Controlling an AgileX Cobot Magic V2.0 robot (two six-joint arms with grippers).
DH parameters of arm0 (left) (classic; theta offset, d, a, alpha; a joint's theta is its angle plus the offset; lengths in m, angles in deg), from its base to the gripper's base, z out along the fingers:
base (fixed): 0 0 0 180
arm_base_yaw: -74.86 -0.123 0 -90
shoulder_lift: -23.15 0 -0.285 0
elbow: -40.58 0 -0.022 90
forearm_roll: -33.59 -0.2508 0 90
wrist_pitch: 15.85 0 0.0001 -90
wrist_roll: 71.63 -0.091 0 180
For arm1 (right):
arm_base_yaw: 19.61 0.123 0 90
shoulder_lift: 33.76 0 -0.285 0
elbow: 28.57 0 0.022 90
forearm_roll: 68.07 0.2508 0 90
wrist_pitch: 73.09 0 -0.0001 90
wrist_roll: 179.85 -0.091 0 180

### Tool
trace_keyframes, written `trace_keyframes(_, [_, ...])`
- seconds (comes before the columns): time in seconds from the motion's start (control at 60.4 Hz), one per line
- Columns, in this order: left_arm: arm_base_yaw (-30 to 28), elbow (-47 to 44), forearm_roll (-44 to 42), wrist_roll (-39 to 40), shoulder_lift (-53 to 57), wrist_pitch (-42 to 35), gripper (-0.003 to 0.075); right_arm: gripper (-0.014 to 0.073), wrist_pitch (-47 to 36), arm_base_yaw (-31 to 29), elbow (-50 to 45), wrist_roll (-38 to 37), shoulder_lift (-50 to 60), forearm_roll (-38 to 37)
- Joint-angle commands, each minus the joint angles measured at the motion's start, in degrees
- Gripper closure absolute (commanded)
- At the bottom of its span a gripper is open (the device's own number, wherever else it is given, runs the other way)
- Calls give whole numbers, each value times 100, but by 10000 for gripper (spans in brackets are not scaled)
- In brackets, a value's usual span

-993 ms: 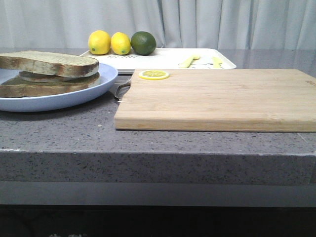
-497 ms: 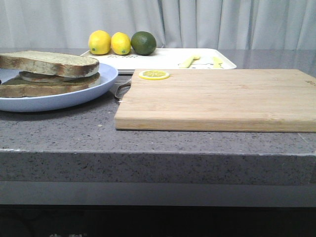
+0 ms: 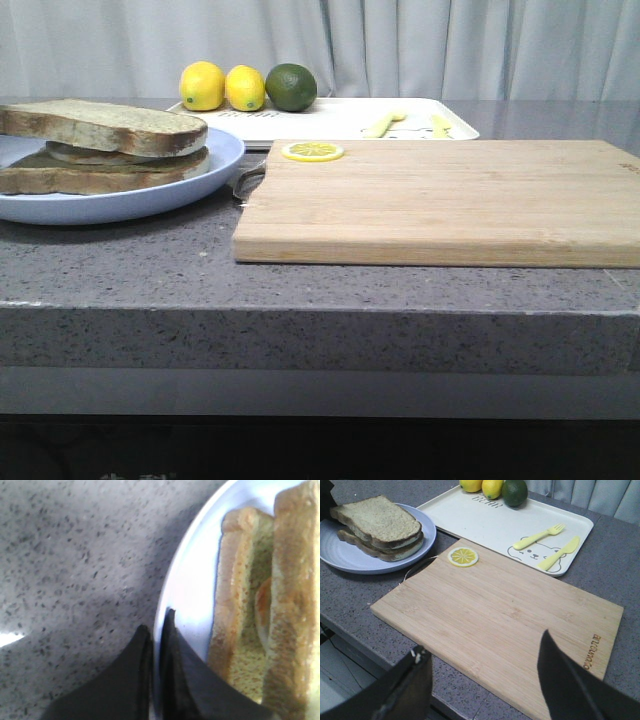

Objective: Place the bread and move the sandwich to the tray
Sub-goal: 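Grasp the rim of the blue plate with the left gripper, then lift the blue plate with the sandwich and lower it onto the white tray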

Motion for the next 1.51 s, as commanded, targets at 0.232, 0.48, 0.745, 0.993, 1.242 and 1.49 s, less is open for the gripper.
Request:
trace_keyframes(0.232, [182, 1273, 1318, -79, 229, -165, 738, 118, -448, -24, 151, 12, -16, -34])
trace_keyframes(0.48, [691, 2180, 1328, -79, -127, -693, 738, 118, -448, -24, 151, 12, -16, -34])
trace_keyframes(0.745, [806, 3619, 1341, 474, -1368, -365, 738, 118, -448, -24, 151, 12, -16, -34])
trace_keyframes(0.993, [806, 4511, 1341, 1145, -2356, -335, 737, 118, -448, -24, 146, 12, -16, -34])
trace_keyframes(1.242, [806, 4685, 1651, 1231, -2712, -314, 724, 118, -448, -24, 146, 12, -16, -34])
trace_keyframes(1.49, [806, 4697, 1651, 1231, -2740, -259, 442, 118, -448, -24, 146, 12, -16, -34])
